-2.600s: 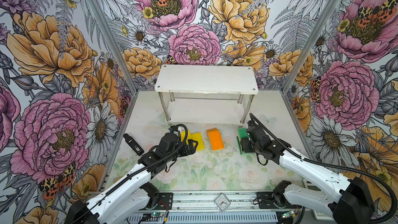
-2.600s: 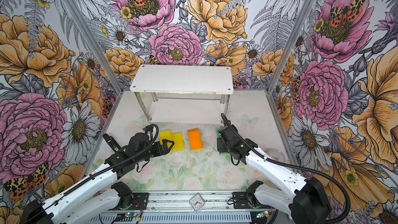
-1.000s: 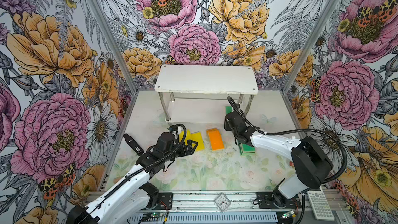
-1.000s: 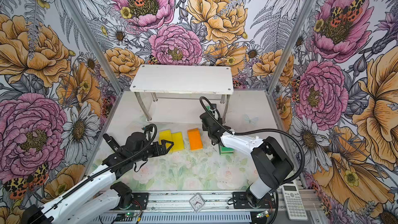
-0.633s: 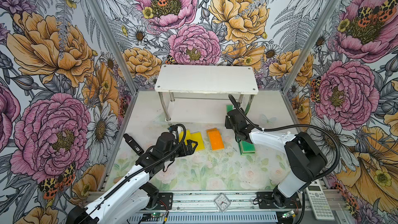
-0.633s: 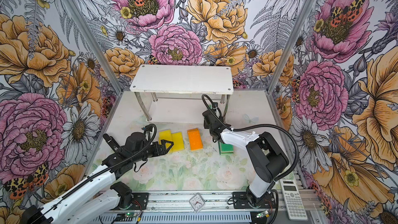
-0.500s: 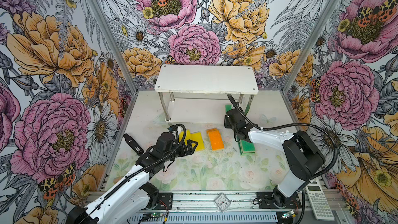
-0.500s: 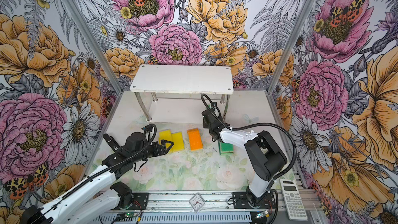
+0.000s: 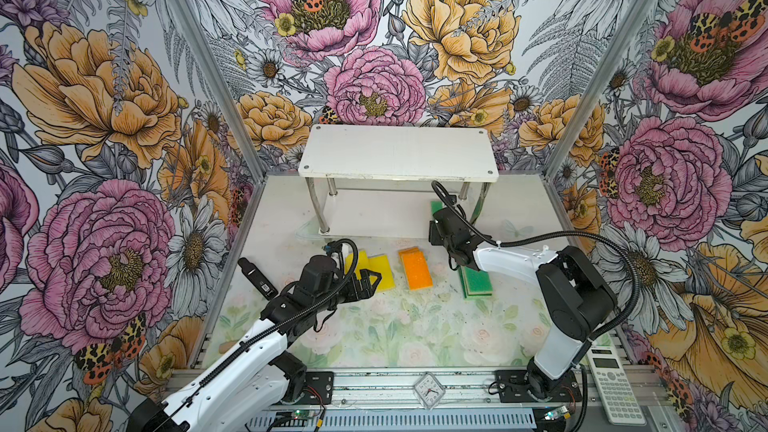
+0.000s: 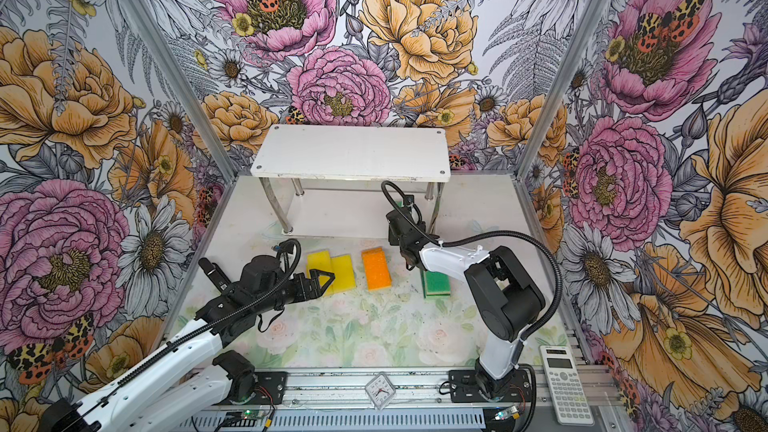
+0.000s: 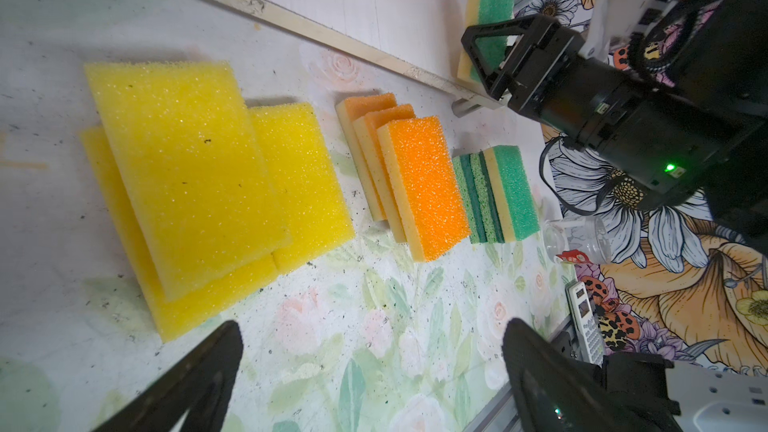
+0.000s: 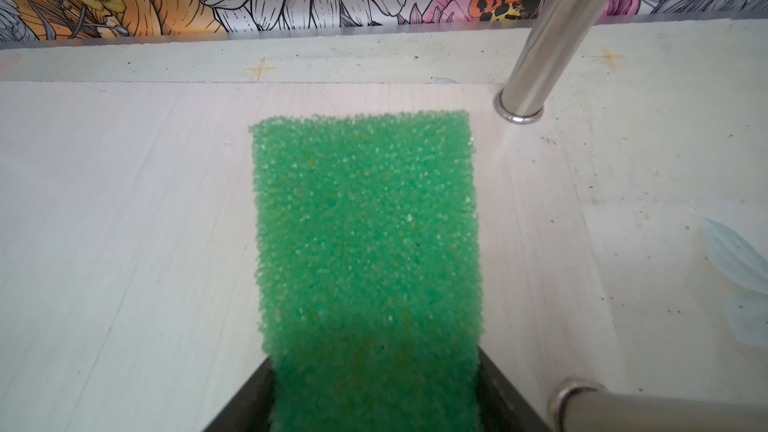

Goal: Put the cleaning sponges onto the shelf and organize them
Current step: 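Lower the green sponge onto the lower shelf and open the right gripper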

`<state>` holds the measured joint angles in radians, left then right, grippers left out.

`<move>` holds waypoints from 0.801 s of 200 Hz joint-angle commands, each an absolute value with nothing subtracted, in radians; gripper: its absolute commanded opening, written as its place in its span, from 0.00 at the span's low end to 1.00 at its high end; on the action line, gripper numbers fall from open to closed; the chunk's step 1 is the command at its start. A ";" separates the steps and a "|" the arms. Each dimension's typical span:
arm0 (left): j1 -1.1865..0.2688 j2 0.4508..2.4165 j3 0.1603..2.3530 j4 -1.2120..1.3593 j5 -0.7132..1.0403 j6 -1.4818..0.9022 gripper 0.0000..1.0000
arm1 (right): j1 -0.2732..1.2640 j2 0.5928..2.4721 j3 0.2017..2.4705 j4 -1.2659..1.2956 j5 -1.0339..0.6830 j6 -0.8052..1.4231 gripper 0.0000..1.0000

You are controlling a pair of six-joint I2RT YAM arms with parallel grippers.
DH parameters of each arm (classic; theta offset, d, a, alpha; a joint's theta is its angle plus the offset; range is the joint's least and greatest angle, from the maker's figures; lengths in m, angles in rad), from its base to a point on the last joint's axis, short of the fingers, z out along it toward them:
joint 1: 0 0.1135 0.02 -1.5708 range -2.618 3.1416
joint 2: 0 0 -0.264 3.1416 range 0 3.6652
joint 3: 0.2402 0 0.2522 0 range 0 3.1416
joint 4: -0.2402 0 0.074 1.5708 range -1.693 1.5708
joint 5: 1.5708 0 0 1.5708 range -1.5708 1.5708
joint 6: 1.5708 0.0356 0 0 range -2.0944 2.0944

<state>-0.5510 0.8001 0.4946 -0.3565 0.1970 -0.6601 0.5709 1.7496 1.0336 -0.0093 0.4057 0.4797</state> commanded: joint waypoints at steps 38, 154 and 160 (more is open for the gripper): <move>-0.547 0.785 0.483 -0.369 0.208 -0.674 0.99 | 0.557 1.777 1.071 -0.008 0.416 0.483 0.66; -0.547 0.785 0.479 -0.371 0.210 -0.677 0.99 | 0.557 1.807 1.076 -0.013 0.455 0.544 0.67; -0.546 0.785 0.479 -0.369 0.209 -0.677 0.99 | 0.557 1.807 1.074 -0.014 0.459 0.547 0.68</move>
